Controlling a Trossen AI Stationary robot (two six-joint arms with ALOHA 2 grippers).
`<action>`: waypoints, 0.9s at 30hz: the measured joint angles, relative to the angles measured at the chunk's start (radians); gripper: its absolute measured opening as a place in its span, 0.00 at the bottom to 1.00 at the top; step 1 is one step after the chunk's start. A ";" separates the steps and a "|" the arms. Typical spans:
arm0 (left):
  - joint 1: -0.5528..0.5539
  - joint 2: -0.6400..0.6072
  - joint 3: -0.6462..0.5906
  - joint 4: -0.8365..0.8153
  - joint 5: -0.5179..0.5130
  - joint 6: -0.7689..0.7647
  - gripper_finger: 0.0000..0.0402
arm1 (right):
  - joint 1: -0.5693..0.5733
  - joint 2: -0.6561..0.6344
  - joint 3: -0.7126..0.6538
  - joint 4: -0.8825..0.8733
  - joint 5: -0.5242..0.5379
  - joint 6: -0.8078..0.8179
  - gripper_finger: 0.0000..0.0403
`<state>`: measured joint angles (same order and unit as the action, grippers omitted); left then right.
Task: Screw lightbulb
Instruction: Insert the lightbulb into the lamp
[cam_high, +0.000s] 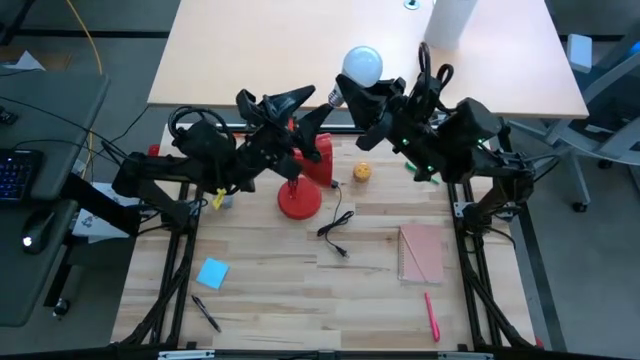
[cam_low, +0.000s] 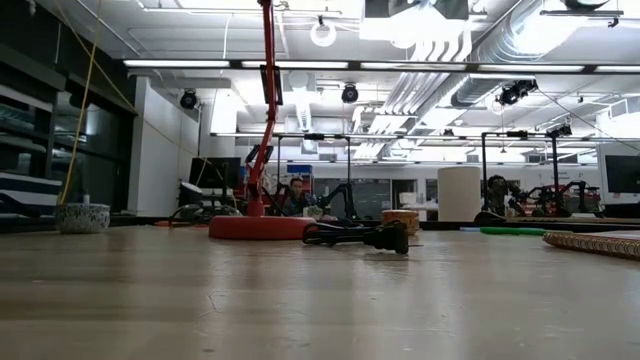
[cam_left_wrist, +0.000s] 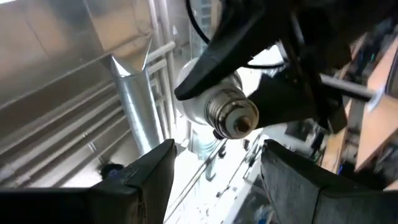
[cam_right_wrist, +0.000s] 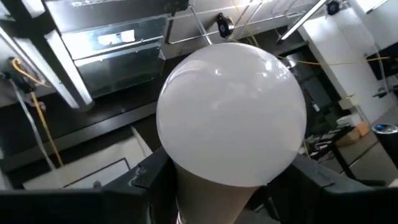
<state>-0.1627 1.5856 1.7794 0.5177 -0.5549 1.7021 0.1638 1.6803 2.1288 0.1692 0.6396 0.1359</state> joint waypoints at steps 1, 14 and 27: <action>0.000 0.000 0.000 0.000 0.008 -0.037 0.53 | 0.000 -0.001 0.000 -0.007 -0.010 0.003 0.49; 0.075 -0.214 0.000 -0.477 0.088 -0.895 0.53 | 0.008 -0.116 0.000 -0.423 -0.183 -0.160 0.49; 0.287 -0.260 0.000 -0.657 0.672 -1.721 0.53 | -0.021 -0.098 -0.002 -0.631 -0.434 -0.135 0.52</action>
<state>0.1247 1.3253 1.7790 -0.1391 0.1175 -0.0185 0.1425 1.5819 2.1273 -0.4617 0.2054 0.0006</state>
